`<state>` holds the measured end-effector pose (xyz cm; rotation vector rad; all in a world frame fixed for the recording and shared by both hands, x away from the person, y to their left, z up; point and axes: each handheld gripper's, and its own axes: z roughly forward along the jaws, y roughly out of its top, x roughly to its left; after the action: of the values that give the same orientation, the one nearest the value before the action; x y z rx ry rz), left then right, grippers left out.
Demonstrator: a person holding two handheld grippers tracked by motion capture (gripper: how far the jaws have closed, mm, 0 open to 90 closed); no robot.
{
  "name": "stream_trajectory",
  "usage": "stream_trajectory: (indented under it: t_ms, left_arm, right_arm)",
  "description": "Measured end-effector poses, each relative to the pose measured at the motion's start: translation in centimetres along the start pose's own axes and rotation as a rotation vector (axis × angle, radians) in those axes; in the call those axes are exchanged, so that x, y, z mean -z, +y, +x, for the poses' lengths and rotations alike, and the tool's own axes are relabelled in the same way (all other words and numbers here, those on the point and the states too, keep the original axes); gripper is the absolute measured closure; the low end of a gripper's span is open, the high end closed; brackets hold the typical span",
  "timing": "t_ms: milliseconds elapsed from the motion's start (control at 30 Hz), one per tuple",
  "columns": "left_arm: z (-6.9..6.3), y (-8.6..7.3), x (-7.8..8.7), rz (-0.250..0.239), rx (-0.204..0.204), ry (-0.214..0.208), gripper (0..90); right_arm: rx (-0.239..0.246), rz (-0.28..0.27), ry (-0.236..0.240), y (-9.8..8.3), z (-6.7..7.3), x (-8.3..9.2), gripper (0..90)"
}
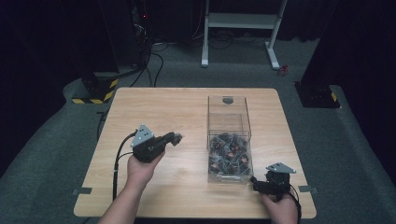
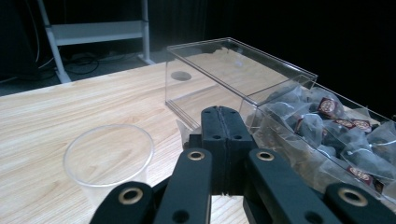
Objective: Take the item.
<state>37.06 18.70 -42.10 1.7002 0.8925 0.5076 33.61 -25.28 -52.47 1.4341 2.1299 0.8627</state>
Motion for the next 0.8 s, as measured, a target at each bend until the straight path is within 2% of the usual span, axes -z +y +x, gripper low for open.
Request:
stream_trajectory:
  t_ms: [800]
  left_arm:
    - [1.7, 0.6, 0.1, -0.001, 0.003, 0.042, 89.8]
  right_arm:
    - [-0.002, -0.001, 0.000, 0.0, 0.0, 0.0, 9.9]
